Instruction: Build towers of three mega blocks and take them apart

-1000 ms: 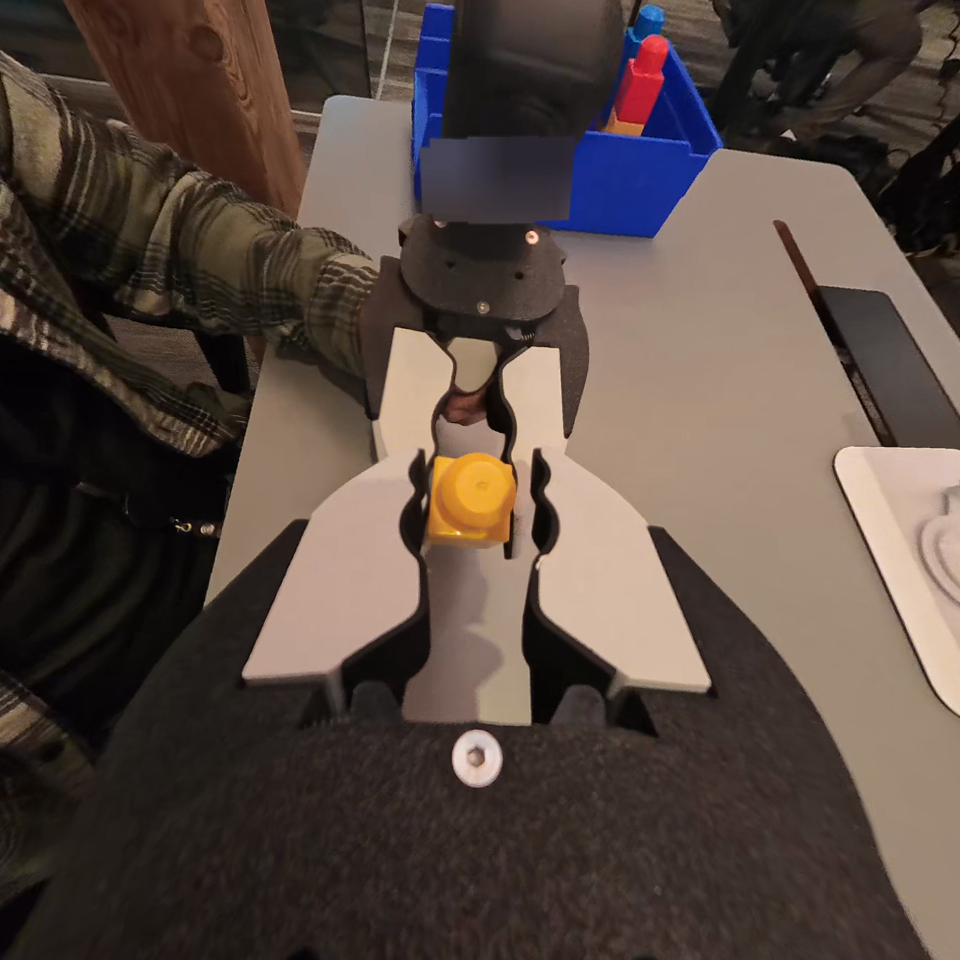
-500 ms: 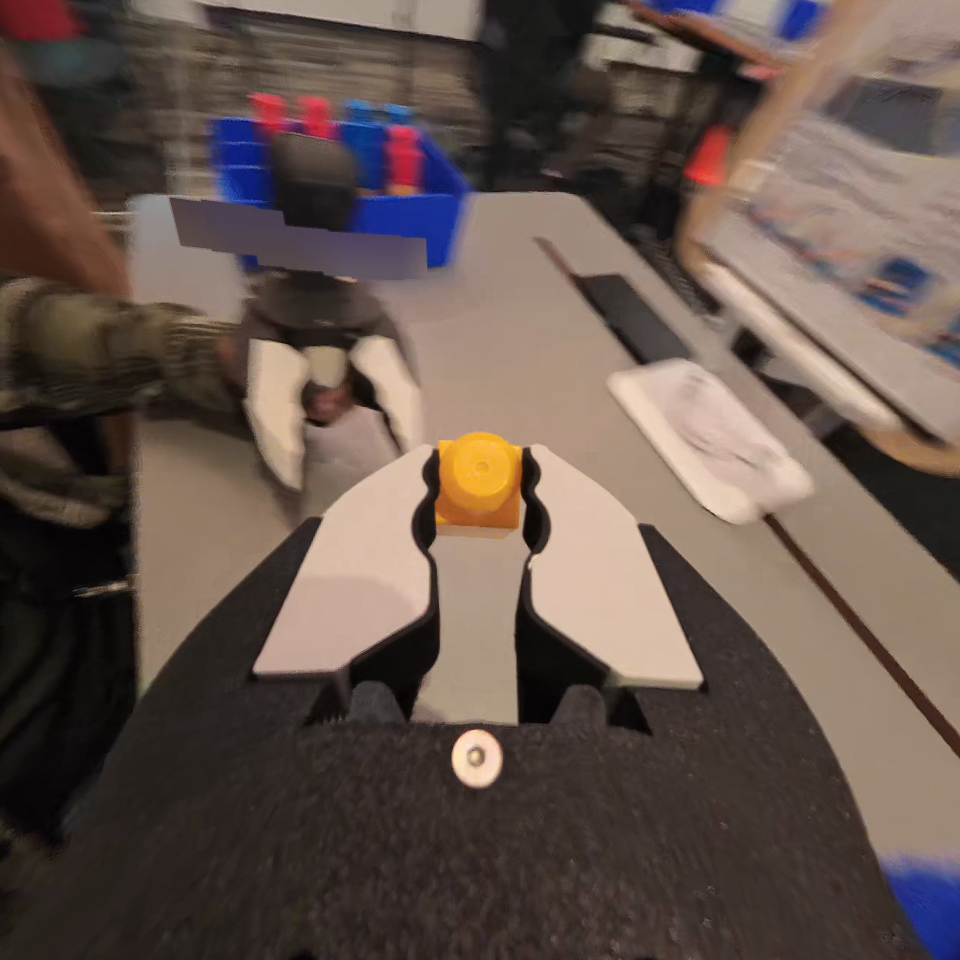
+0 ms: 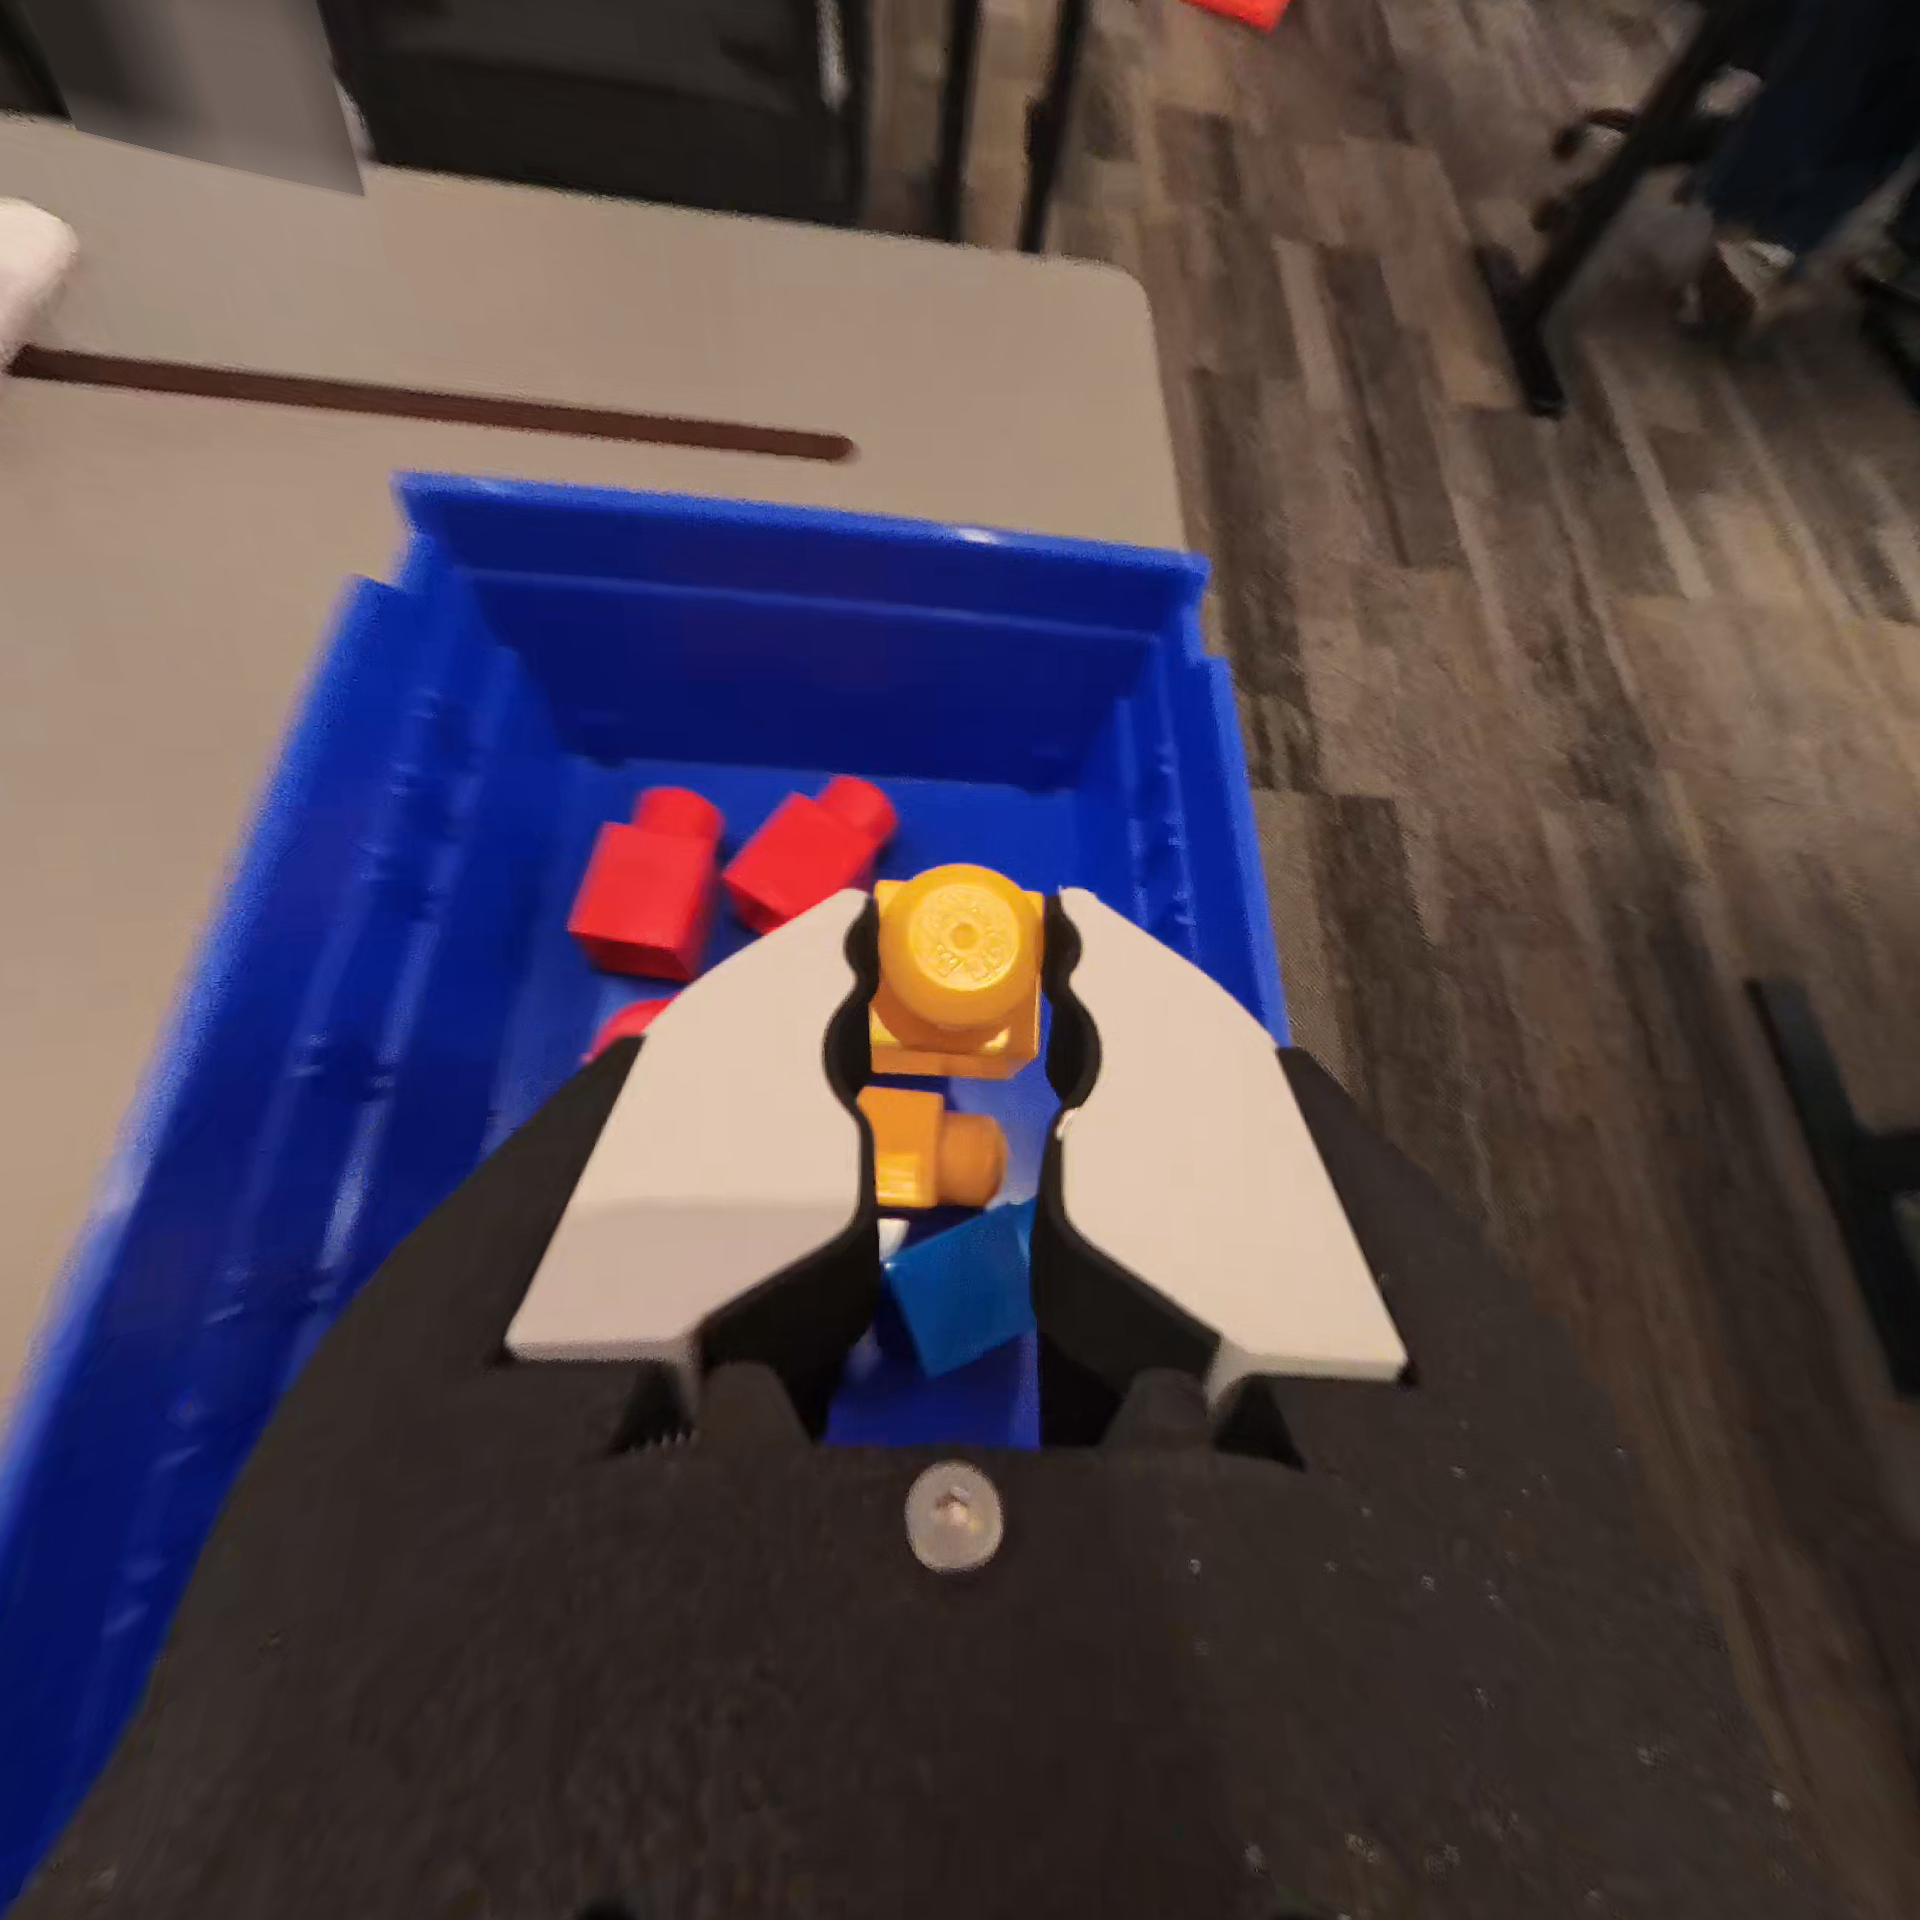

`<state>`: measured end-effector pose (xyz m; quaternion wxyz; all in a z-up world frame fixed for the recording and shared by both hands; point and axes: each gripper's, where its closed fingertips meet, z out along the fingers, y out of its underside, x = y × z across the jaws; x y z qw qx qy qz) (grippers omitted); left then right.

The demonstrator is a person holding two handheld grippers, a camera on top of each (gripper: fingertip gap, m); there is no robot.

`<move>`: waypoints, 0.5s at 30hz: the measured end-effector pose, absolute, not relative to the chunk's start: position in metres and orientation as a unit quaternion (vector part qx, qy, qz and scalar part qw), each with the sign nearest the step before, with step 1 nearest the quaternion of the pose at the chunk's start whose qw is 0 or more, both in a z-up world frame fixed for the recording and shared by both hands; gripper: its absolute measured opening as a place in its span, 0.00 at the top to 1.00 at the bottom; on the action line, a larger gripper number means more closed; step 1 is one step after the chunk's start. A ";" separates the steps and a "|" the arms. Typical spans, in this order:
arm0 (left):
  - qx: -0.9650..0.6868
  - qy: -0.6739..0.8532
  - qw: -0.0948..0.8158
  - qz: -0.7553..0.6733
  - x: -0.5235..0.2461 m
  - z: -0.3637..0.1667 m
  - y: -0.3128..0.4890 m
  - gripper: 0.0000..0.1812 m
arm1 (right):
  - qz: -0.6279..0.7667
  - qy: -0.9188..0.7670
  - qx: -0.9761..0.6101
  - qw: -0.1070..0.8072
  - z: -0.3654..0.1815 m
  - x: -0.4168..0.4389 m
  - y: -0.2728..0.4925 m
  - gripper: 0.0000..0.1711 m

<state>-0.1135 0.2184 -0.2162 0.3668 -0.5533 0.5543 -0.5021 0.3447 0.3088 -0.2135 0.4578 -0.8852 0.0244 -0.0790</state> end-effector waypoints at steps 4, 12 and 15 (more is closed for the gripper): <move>-0.559 0.554 0.360 -0.501 -0.114 -0.220 0.221 0.62 | -0.094 0.051 -0.901 0.420 -0.245 0.359 0.314 0.83; -0.560 0.556 0.357 -0.500 -0.114 -0.221 0.220 0.63 | -0.065 0.045 -0.890 0.449 -0.234 0.347 0.313 0.74; -0.561 0.554 0.358 -0.500 -0.115 -0.221 0.221 0.63 | -0.038 0.013 -0.865 0.500 -0.192 0.314 0.302 0.67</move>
